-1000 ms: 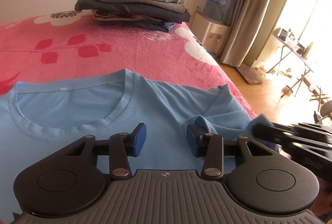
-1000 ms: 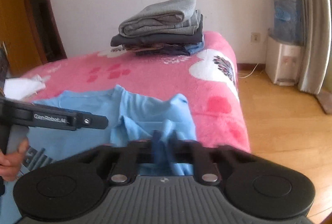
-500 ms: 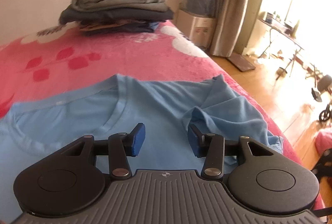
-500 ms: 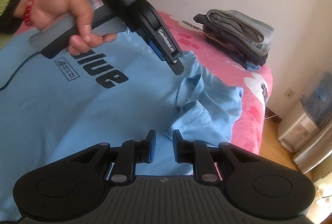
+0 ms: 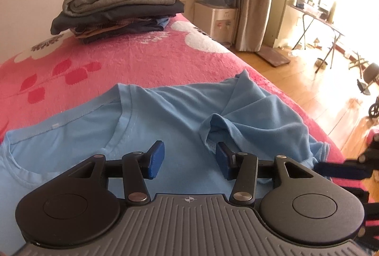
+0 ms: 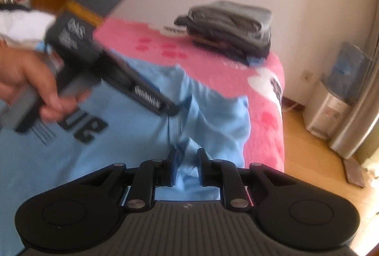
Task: Fold clothes
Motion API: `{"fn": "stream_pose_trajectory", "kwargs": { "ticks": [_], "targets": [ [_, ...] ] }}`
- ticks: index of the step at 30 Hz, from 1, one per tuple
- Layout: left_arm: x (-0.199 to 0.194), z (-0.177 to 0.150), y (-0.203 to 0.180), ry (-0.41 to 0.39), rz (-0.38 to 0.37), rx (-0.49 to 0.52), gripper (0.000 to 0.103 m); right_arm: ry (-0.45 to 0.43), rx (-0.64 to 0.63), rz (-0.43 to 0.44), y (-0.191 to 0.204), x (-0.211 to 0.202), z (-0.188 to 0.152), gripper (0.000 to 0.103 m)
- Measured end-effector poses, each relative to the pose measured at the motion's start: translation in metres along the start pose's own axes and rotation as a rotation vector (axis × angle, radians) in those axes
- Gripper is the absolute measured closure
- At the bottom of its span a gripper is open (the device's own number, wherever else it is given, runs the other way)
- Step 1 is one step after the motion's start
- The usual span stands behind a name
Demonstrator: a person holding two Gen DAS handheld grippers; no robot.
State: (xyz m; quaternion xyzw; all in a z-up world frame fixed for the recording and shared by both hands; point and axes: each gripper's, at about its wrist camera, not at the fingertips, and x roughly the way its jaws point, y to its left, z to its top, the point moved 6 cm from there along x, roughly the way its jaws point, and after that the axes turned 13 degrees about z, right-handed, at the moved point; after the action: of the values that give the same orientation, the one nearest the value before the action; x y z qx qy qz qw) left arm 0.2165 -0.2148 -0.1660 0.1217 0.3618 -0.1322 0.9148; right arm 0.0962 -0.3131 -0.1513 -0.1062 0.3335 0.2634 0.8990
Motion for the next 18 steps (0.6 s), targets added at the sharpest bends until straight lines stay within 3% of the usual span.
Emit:
{"fn": "stream_pose_trajectory", "kwargs": {
  "ticks": [8, 18],
  "targets": [
    [0.001, 0.0, -0.004, -0.002, -0.007, 0.058, 0.055, -0.03, 0.084, -0.04, -0.008, -0.021, -0.014, 0.1],
    [0.006, 0.007, -0.014, -0.044, 0.027, 0.135, 0.054, -0.076, 0.153, -0.021, -0.009, -0.039, -0.011, 0.1]
  ]
}}
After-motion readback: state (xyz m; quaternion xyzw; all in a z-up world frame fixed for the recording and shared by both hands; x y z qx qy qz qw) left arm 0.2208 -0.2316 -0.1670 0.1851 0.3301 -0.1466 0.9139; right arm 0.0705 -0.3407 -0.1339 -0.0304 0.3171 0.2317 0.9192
